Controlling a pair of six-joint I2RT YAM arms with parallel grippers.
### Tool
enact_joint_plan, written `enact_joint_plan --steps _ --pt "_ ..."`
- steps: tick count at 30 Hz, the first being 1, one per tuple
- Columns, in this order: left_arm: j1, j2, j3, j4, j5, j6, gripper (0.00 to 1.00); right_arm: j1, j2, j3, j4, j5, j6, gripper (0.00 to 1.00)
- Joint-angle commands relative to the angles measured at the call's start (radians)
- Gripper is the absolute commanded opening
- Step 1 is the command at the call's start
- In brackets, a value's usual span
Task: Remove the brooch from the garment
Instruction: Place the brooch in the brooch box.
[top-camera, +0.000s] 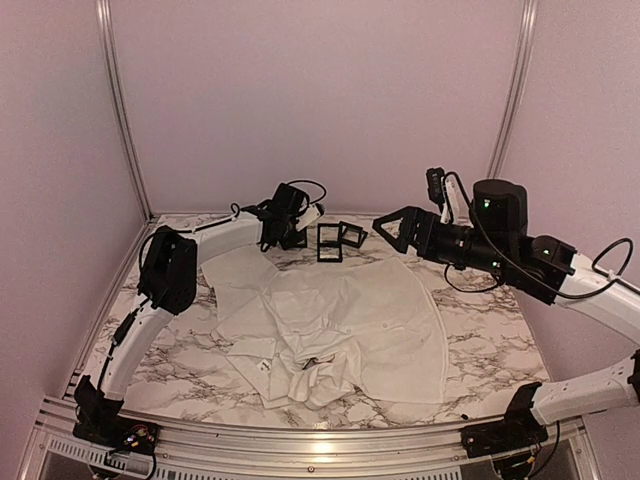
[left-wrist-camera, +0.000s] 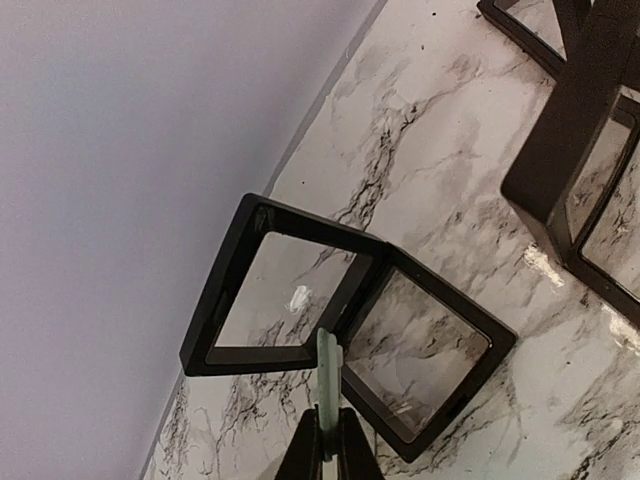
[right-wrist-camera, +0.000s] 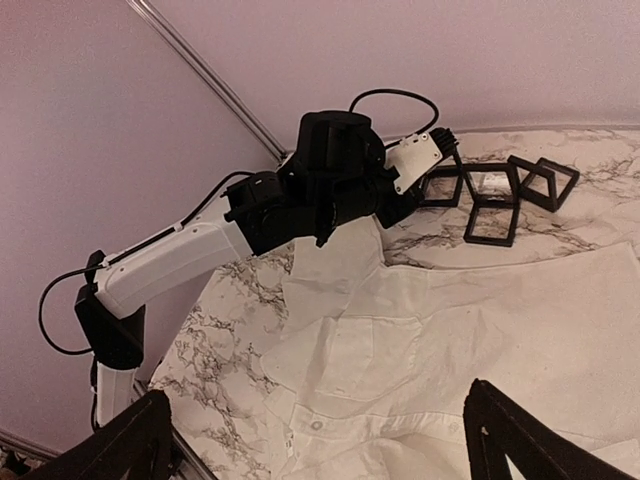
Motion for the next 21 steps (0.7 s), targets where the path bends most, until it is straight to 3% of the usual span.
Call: enact_joint_plan --steps 1,21 --pt "0.017 0.01 0.018 0.041 0.039 -0.019 0.0 -0.007 0.019 0.074 -0.092 0.109 -0.038 0.98" --pt "0.036 0.02 -0.068 0.174 0.097 -0.015 0.0 -0.008 0.031 0.02 -0.16 0.116 -0.091 0.99"
